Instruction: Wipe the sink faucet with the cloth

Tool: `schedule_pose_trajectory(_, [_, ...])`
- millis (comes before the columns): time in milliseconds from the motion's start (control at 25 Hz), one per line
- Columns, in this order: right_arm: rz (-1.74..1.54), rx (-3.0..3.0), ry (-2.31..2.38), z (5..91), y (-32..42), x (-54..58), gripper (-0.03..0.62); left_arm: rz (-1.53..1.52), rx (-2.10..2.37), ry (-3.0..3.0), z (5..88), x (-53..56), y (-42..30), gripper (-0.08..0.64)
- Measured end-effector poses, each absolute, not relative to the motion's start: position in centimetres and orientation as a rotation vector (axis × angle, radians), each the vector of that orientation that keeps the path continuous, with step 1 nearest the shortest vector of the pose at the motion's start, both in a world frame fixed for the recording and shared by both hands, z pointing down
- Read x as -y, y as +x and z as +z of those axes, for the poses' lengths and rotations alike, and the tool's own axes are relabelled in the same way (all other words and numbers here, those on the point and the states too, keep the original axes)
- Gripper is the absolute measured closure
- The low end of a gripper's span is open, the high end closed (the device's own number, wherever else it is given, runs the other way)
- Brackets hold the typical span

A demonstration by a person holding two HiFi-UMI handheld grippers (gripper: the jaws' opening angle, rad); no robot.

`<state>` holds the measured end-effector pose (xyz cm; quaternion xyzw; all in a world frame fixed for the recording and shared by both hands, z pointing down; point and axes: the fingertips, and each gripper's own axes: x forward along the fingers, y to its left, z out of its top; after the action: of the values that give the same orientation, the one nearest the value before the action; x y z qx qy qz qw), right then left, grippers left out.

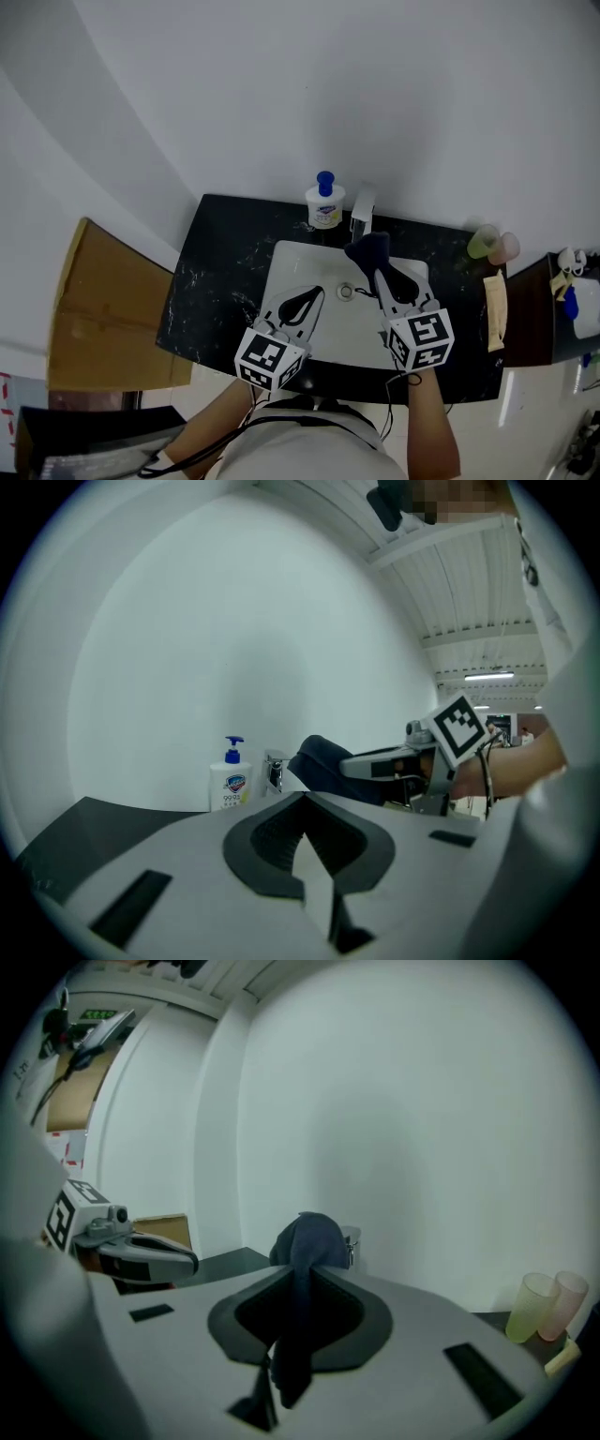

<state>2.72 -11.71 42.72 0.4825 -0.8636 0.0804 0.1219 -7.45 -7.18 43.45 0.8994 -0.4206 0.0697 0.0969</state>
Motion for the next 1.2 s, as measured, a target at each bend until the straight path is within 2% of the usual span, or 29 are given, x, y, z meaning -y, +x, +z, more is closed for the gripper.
schedule_pose_trajectory(440, [-0.02,2.538,1.383,36.4,2.9,19.1,0.54,0.166,1.263,2.624,43.3,7.4,-8.0,0.558])
schedule_pose_trajectory(680, [-0.198,2.384,1.144,39.5,1.1,22.6,0.54,0.184,1.277,2.598,44.0,7.8,-8.3,0.558])
schedule_pose_trajectory(960, [-0.137,2.408,0.983,41.8,-0.4,23.1,0.54,0.182,1.306,2.565,44.3,8.7,-8.7,0.558])
schedule_pose_trajectory(1200, [0.0,2.385,0.971,42.3,1.4,28.5,0.54,0.174,1.313,2.564,43.9,9.0,-8.6,0.558])
